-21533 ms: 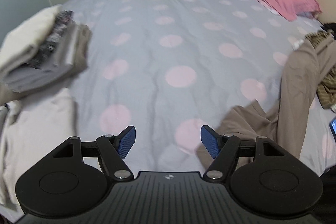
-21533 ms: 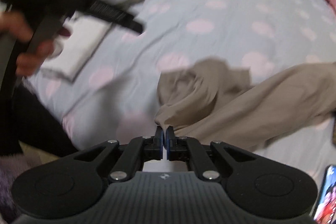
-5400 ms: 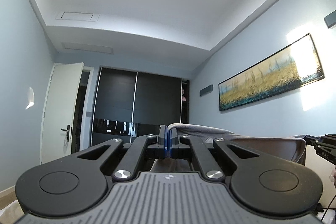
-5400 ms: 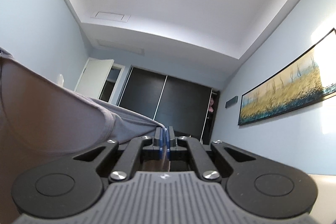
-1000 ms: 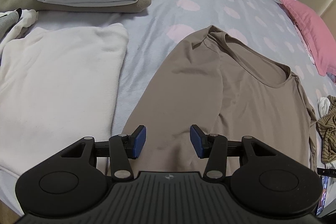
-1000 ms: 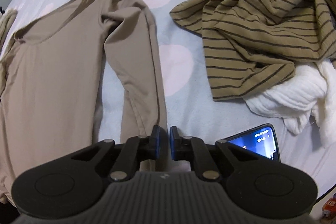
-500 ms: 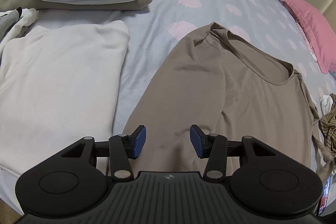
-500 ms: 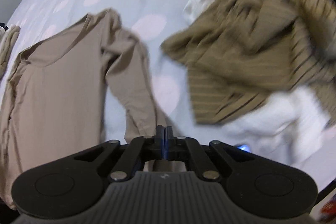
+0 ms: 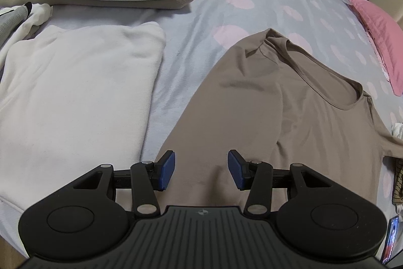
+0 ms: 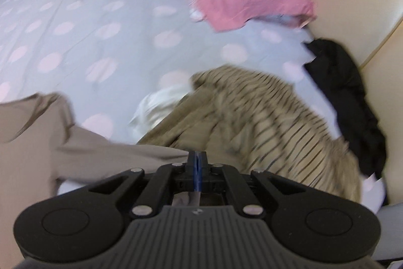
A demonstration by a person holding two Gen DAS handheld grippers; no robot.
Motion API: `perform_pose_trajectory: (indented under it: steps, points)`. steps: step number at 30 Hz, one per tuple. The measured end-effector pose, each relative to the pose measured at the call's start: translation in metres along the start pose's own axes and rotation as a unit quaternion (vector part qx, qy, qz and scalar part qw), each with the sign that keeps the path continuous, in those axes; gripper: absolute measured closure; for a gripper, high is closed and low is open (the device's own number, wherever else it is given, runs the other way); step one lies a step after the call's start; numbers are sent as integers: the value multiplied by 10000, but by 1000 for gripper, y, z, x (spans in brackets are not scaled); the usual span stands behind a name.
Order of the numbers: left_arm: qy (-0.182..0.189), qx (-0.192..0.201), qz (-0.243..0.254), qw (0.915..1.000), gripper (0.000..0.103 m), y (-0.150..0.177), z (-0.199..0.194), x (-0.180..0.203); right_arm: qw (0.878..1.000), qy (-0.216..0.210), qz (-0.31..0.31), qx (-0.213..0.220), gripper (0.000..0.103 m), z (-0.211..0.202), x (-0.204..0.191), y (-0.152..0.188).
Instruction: Fold clothes
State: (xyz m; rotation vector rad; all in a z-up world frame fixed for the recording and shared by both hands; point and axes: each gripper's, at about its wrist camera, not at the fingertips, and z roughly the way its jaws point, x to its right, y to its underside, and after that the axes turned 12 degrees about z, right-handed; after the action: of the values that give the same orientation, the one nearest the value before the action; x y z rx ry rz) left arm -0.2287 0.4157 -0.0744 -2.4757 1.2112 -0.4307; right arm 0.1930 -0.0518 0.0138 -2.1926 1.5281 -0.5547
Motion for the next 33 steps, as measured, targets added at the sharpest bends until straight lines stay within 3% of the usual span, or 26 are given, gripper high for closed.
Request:
perform_pose_trajectory:
  steps: [6, 11, 19, 21, 23, 24, 31, 33]
  points:
    - [-20, -41, -20, 10000, 59, -4, 6, 0, 9993, 358, 102, 20, 102, 31, 7, -10]
    - [0, -50, -25, 10000, 59, -6, 6, 1, 9995, -28, 318, 61, 100, 20, 17, 4]
    - [90, -18, 39, 10000, 59, -8, 4, 9, 9974, -548, 447, -111, 97, -1, 31, 59]
    - [101, 7, 44, 9999, 59, -7, 2, 9, 9972, -558, 433, -252, 91, 4, 33, 73]
    - [95, 36, 22, 9999, 59, -6, 0, 8, 9970, -529, 436, -371, 75, 12, 36, 85]
    - [88, 48, 9, 9999, 59, -6, -1, 8, 9965, -535, 485, -430, 73, 16, 38, 89]
    - [12, 77, -112, 9999, 59, -4, -3, 1, 9921, -598, 833, -723, 74, 41, 48, 104]
    - [1, 72, -124, 9999, 59, -5, -3, 1, 9922, -618, 888, -625, 93, 33, 51, 102]
